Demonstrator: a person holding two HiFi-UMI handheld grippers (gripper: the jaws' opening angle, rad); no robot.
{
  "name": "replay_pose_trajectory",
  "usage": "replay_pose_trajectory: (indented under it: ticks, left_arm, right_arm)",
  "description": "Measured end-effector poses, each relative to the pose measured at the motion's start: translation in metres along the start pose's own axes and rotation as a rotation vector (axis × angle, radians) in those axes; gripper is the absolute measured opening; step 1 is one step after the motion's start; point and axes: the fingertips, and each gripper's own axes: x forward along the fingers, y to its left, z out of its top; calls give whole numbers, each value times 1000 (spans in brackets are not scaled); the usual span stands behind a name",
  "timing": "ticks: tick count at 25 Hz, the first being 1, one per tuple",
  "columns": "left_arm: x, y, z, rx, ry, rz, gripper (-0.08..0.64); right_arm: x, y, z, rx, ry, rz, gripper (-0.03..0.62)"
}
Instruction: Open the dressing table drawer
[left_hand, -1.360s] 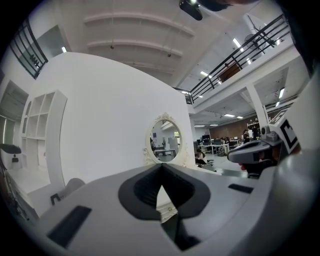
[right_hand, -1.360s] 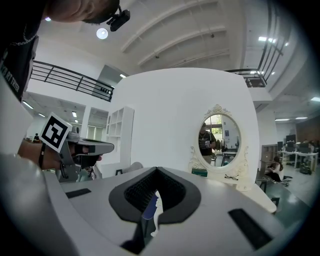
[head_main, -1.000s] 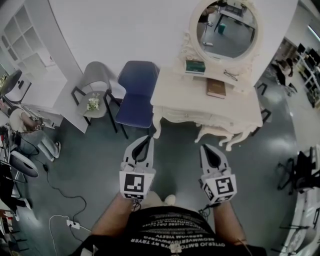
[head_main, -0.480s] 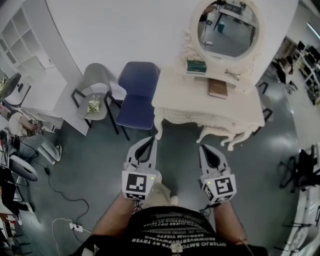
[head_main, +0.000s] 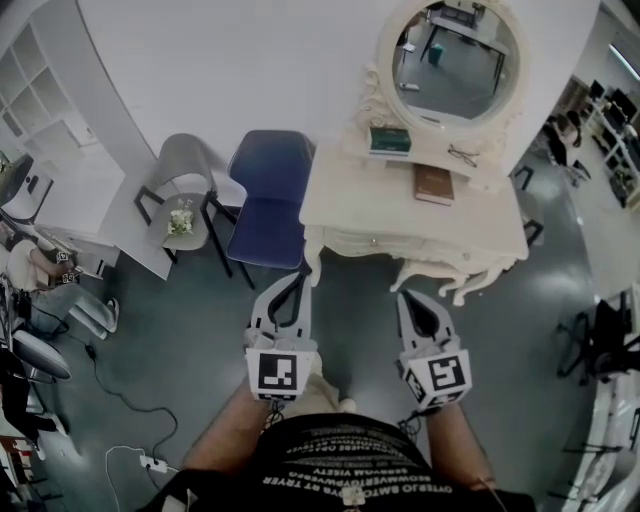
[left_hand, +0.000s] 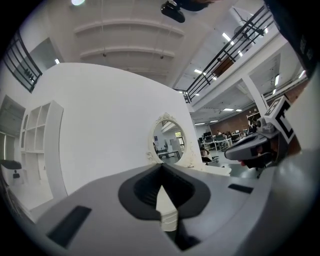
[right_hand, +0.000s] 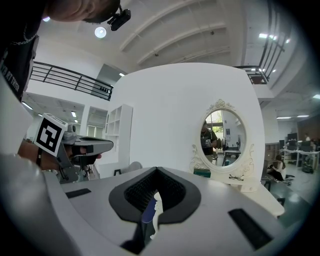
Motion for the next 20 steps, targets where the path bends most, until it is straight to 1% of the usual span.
replay_pose_trajectory:
  ticks: [2,8,12,14,20]
  left_arm:
    - [8,0,-3,-4,-5,-7,3]
    - [35,0,-10,-13,18,-39,3]
    - [53,1,-17,-39,40,-54,3]
    - [61,3,-19,-50,49,-59,3]
    - [86,16,-19,-48,50,-68,3]
  right_arm:
    - [6,-3,-1,7,3,-6,2]
    - [22,-18,-5,27,15,-20,2]
    - [32,-33,-9,33,33,-40,2]
    - [39,-38,-7,36,28,-46,2]
    - [63,-50,-1,20,14,-55,2]
